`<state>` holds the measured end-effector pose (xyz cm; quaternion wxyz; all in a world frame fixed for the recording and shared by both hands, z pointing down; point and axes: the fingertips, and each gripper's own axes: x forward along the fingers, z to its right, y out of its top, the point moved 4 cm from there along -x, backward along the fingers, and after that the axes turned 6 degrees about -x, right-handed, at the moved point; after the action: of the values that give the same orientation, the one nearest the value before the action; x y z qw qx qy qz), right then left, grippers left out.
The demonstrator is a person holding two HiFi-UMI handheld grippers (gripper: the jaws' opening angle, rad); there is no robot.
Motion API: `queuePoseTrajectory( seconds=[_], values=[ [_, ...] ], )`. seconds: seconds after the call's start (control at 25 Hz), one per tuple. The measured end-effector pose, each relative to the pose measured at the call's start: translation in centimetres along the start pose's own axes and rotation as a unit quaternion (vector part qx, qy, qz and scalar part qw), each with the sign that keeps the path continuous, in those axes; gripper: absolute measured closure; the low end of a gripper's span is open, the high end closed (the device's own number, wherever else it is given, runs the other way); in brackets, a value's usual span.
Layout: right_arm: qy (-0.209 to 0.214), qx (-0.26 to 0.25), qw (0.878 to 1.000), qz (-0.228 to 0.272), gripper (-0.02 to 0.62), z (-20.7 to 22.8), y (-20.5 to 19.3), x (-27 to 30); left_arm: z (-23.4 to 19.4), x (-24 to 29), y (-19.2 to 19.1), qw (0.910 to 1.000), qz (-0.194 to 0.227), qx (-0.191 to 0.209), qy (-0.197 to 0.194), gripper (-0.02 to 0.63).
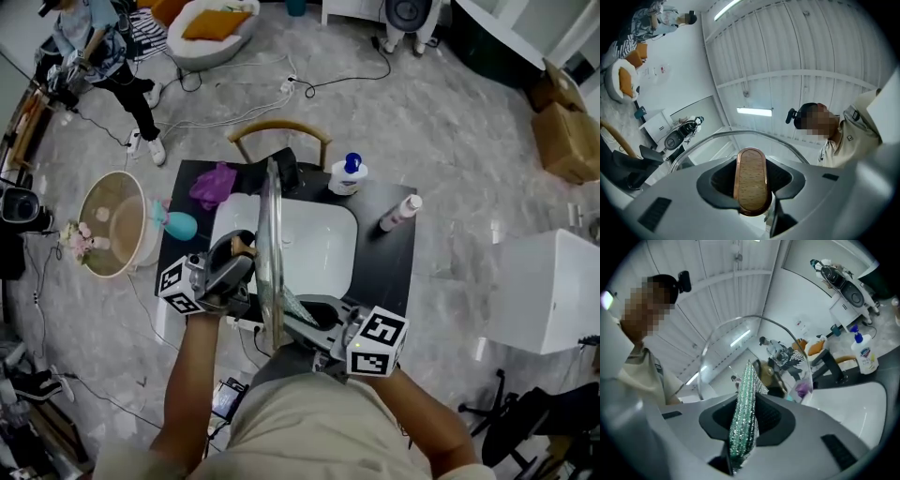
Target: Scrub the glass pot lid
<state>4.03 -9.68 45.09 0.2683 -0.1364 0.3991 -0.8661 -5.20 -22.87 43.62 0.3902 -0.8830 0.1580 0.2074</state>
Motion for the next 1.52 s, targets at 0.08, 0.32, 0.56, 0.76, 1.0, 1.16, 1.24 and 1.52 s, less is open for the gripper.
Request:
queuePoseTrajectory(
  seconds=[0.08,0.32,0.56,0.76,1.0,1.16,1.24,1.52],
  values=[
    [0.012,-0.002,0.999,0.035,0.509,-1.2,2.2,-0.8,-0.1,0.1,-0.7,0.9999,-0.012,-0.005,-0.005,0.431],
    [-0.039,-0.026,0.991,0.127,0.511,2.5,9.3,-1.4,2.0,1.5,-2.3,0.9991,-0.015,-0.015,-0.036,0.431],
    [-0.077,0.013,0.996,0.045,0.511,6.9,4.5,2.0,3.5,1.9,-2.0,0.9994,-0.011,0.015,-0.029,0.431],
    [-0.017,0.045,0.998,-0.033,0.511,3.5,-1.4,2.2,2.0,0.5,-0.6,0.9983,-0.031,0.047,0.014,0.431],
    [0.044,0.082,0.996,-0.004,0.510,-1.5,1.0,-0.2,1.2,-0.6,-1.0,0.9981,-0.048,0.030,0.026,0.431],
    [0.039,0.077,0.994,0.066,0.511,-0.9,5.7,-0.8,1.5,-0.3,-1.5,0.9990,-0.036,0.019,0.019,0.433],
    [0.011,0.065,0.993,0.095,0.511,0.8,7.9,-0.3,1.9,0.0,-1.8,0.9990,-0.038,0.021,0.013,0.433],
    [-0.047,0.048,0.995,0.069,0.511,7.1,7.4,4.4,2.2,0.9,-2.2,0.9947,-0.069,0.064,0.042,0.433]
  ],
)
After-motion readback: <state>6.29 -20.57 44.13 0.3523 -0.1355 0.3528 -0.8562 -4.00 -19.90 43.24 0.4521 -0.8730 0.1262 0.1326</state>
